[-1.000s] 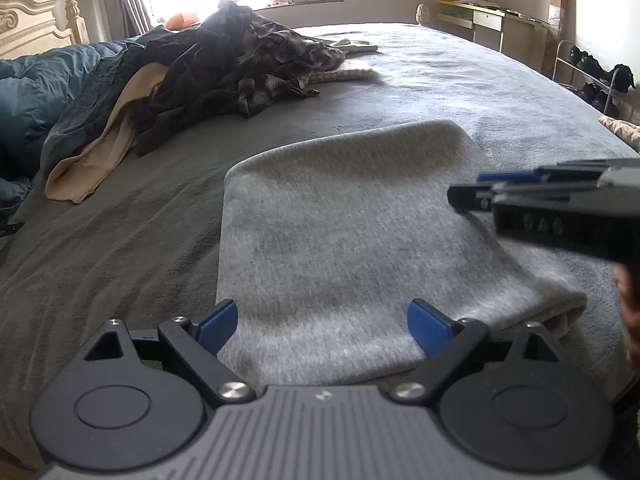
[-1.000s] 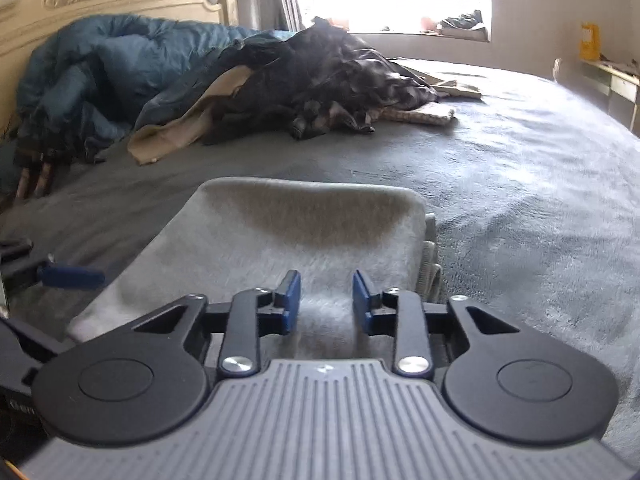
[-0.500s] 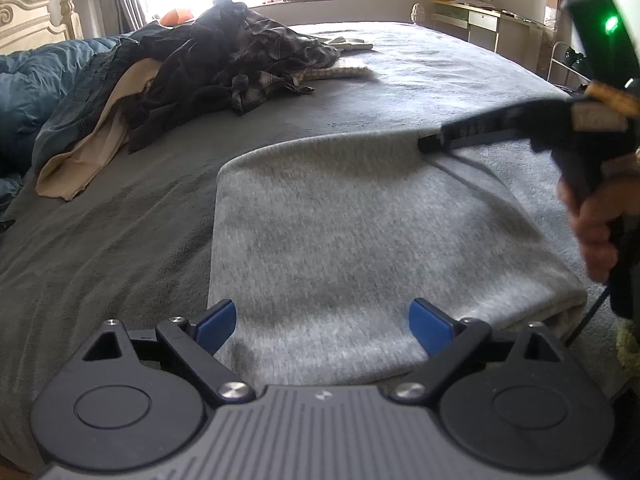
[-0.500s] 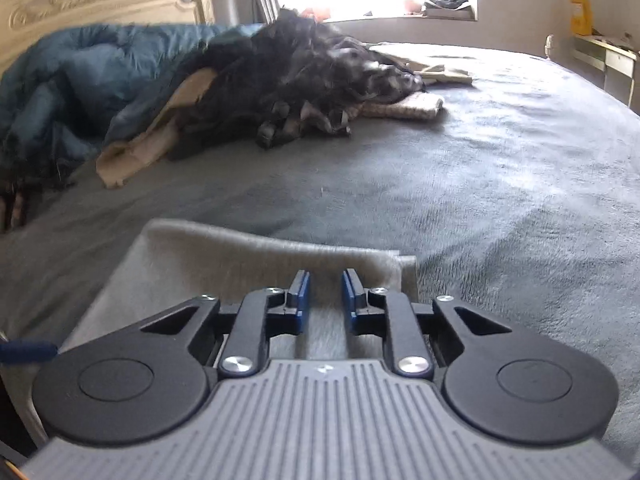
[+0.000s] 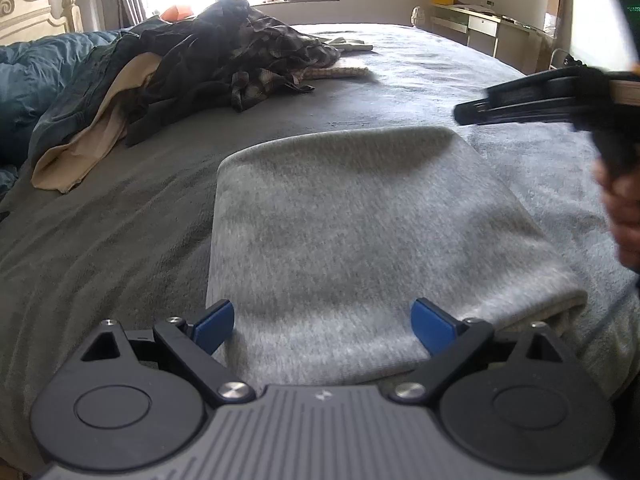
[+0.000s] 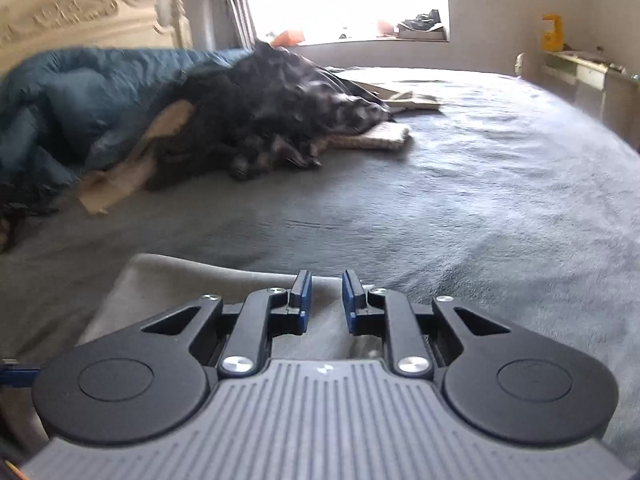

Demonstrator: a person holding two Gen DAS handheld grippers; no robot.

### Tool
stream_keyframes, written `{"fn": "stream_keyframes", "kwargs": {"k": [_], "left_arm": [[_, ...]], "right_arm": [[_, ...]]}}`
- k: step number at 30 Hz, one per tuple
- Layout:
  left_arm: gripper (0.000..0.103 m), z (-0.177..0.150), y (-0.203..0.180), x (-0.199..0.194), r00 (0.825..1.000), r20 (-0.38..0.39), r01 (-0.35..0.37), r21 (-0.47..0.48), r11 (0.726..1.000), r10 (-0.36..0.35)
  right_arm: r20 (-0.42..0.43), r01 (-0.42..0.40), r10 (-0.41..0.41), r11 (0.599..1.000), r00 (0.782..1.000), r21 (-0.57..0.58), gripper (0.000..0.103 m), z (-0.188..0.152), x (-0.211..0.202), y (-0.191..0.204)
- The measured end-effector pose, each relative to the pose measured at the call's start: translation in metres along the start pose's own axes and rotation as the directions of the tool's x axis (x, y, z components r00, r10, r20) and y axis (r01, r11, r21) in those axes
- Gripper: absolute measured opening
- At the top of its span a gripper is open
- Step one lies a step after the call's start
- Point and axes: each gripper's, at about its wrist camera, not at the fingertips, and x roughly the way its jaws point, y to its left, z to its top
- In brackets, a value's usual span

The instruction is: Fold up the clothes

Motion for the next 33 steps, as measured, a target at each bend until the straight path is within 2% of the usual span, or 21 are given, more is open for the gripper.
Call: {"fn": "stream_keyframes", "kwargs": {"k": [4,6,7,9,10,11,12,15,17,19,20,23,26,28,31,33], "left_arm": [[0.097,-0.002,-0.002,0.000,1.000,0.011,-0.006,0.011,1.000,0.006],[0.097,-0.003,-0.002,-0.001,1.000,0.017,-0.009,0.015,1.000,0.009],[0.097,-0.003,-0.002,-0.001,1.000,0.020,-0.009,0.016,1.000,0.009],[0.097,-0.004,-0.002,-0.001,1.000,0.021,-0.009,0.020,1.000,0.008],[0.098,-0.004,-0.003,-0.001,1.000,0.022,-0.011,0.022,1.000,0.010],[0.098,-0.004,-0.003,-0.001,1.000,0.026,-0.014,0.023,1.000,0.014],[0.098,-0.005,-0.003,-0.002,0.999,0.030,-0.016,0.026,1.000,0.015],[0.098,-0.007,-0.004,-0.002,0.999,0.040,-0.021,0.027,0.999,0.020],[0.098,-0.007,-0.004,-0.002,0.999,0.048,-0.024,0.025,0.999,0.023],[0.098,-0.009,-0.003,-0.004,0.998,0.064,-0.020,0.022,1.000,0.019],[0.098,-0.010,-0.001,-0.007,0.997,0.079,-0.012,0.021,1.000,0.011],[0.098,-0.018,0.008,-0.026,0.989,0.144,0.012,0.031,0.999,-0.016],[0.098,-0.025,0.018,-0.045,0.970,0.234,0.060,0.038,0.997,-0.067],[0.098,-0.029,0.022,-0.047,0.959,0.261,0.098,0.046,0.994,-0.107],[0.096,-0.040,0.021,-0.038,0.959,0.235,0.147,0.074,0.986,-0.160],[0.095,-0.051,0.019,-0.028,0.968,0.189,0.149,0.097,0.984,-0.165]], "right_arm": [[-0.013,-0.115,0.115,0.993,0.993,0.012,0.016,-0.017,-0.026,0.005],[-0.041,-0.144,0.145,0.989,0.989,0.011,0.016,-0.033,-0.030,0.006],[-0.057,-0.138,0.138,0.990,0.989,0.005,0.015,-0.041,-0.030,0.006],[-0.088,-0.058,0.055,0.998,0.995,-0.027,0.014,-0.055,-0.027,0.003],[-0.081,-0.019,0.017,0.999,0.997,-0.031,0.019,-0.057,-0.030,0.002],[-0.063,0.001,-0.002,1.000,0.998,-0.022,0.019,-0.057,-0.039,0.001],[-0.033,-0.013,0.012,1.000,0.999,-0.013,0.019,-0.055,-0.051,0.003],[0.051,-0.129,0.130,0.991,0.990,-0.028,0.019,-0.057,-0.088,0.014],[0.045,-0.181,0.184,0.981,0.982,-0.066,0.018,-0.068,-0.098,0.026],[-0.008,-0.172,0.172,0.979,0.985,-0.106,0.017,-0.085,-0.093,0.031],[-0.025,-0.146,0.144,0.983,0.989,-0.113,0.017,-0.094,-0.090,0.029],[0.016,-0.122,0.123,0.992,0.992,-0.037,0.019,-0.099,-0.105,0.018],[0.108,-0.144,0.146,0.989,0.983,-0.025,0.019,-0.094,-0.126,0.018],[0.132,-0.168,0.172,0.985,0.976,-0.043,0.019,-0.093,-0.126,0.021],[0.102,-0.149,0.155,0.987,0.983,-0.067,0.018,-0.108,-0.112,0.028],[0.066,-0.122,0.126,0.990,0.990,-0.069,0.018,-0.123,-0.104,0.029]]}}
